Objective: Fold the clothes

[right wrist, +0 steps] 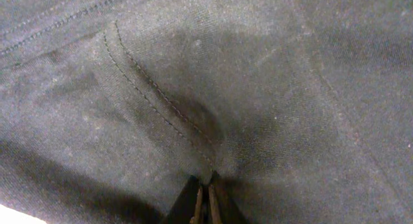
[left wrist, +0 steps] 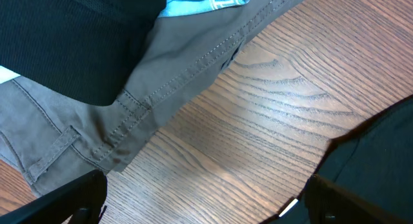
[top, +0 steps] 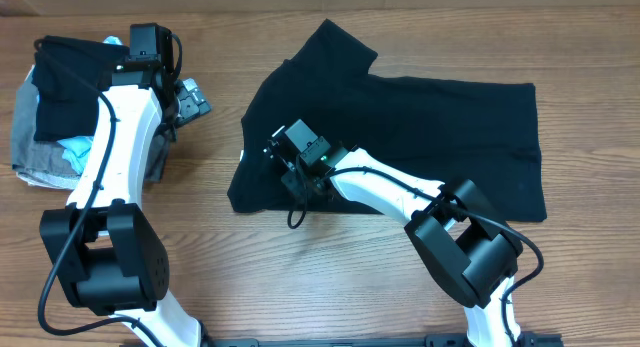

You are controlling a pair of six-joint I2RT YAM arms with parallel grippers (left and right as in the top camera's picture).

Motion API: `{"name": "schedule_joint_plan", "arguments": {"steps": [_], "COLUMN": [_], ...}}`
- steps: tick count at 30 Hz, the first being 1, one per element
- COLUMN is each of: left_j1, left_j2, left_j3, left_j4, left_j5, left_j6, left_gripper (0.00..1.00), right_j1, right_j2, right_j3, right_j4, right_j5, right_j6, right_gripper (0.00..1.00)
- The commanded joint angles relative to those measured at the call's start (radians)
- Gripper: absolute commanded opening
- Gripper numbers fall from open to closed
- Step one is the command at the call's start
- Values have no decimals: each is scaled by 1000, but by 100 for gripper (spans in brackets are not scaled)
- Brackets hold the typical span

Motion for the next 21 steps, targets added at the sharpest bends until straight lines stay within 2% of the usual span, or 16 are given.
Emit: {"name": "schedule_joint_plan", "arguments": {"steps": [1,11,21], "left_j1": [-2,-1,-2], "left_j2": [15,15,15], "left_j3": [0,0,0], "left_j4": [0,0,0], "left_j5": [-7,-7,-7], "left_j6": [-14,-14,-14], "left_gripper": [100,100,100], "right_j1": [5,-3,-38], "right_j2": [12,0,-5], "right_j3": [18,71,96], "right_j4": [11,-2,3], "right_j5": [-2,9,209], "right_j6": [3,3,-8], "right_gripper": [4,4,4]}}
